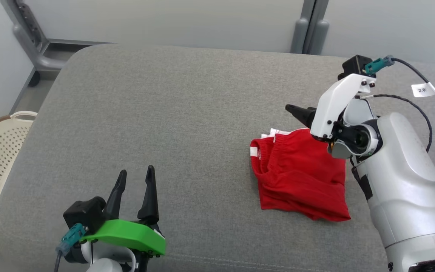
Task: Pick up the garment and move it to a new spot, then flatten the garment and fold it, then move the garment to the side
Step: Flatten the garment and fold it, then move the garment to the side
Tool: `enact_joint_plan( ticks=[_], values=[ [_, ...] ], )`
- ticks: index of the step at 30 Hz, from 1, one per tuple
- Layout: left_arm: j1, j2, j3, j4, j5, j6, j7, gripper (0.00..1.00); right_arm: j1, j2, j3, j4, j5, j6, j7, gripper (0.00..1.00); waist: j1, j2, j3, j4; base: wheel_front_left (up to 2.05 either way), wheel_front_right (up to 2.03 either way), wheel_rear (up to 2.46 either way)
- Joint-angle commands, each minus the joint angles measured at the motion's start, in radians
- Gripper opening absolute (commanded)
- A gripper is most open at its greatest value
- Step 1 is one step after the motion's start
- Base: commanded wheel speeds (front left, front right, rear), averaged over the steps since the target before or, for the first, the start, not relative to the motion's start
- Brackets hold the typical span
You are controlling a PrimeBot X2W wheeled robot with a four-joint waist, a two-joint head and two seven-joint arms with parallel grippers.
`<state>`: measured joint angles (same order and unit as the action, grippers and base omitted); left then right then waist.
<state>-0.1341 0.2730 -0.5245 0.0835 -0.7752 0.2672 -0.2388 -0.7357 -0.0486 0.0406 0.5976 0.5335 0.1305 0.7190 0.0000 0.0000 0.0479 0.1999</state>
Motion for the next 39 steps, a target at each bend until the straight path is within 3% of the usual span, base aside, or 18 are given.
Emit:
enact_joint_plan(
  ticks=[1, 7, 15, 23, 33, 34, 35, 39],
  values=[
    [0.009, 0.01, 0.0, -0.007, -0.003, 0.007, 0.002, 1.0, 0.007, -0.006, -0.014, -0.019, -0.006, 0.0, 0.0, 1.0, 0.0, 0.0, -0.018, -0.04, 0.0, 0.0, 0.0],
    [0.022, 0.019, 0.001, -0.038, 0.0, 0.021, 0.01, 1.0, 0.106, -0.053, -0.071, -0.123, 0.002, 0.0, 0.024, 1.0, 0.0, 0.0, -0.004, -0.1, 0.0, 0.0, 0.0],
    [0.001, 0.039, 0.011, -0.074, 0.009, 0.039, 0.023, 1.0, 0.256, -0.081, -0.064, -0.211, 0.05, 0.0, 0.009, 1.0, 0.0, 0.0, 0.063, -0.139, 0.0, 0.0, 0.0],
    [-0.035, 0.049, 0.01, -0.098, 0.021, 0.05, 0.04, 1.0, 0.272, -0.088, -0.04, -0.187, 0.084, 0.0, -0.044, 1.0, 0.0, 0.0, 0.122, -0.115, 0.0, 0.0, 0.0],
    [-0.055, 0.052, 0.005, -0.099, 0.028, 0.051, 0.044, 1.0, 0.21, -0.127, 0.017, -0.071, 0.136, 0.0, -0.115, 1.0, 0.0, 0.0, 0.154, -0.042, 0.0, 0.0, 0.0],
    [-0.056, 0.051, 0.004, -0.098, 0.028, 0.05, 0.044, 1.0, 0.205, -0.133, 0.026, -0.057, 0.14, 0.0, -0.117, 0.89, 0.0, 0.0, 0.153, -0.036, 0.0, 0.0, 0.0],
    [-0.056, 0.05, 0.004, -0.097, 0.028, 0.05, 0.042, 1.0, 0.2, -0.137, 0.033, -0.046, 0.144, 0.0, -0.122, 0.46, 0.0, 0.0, 0.152, -0.032, 0.0, 0.0, 0.0],
    [-0.054, 0.047, 0.007, -0.096, 0.024, 0.053, 0.036, 1.0, 0.191, -0.151, 0.072, -0.008, 0.157, 0.0, -0.129, 0.07, 0.0, 0.0, 0.15, -0.022, 0.0, 0.0, 0.0]
  ],
)
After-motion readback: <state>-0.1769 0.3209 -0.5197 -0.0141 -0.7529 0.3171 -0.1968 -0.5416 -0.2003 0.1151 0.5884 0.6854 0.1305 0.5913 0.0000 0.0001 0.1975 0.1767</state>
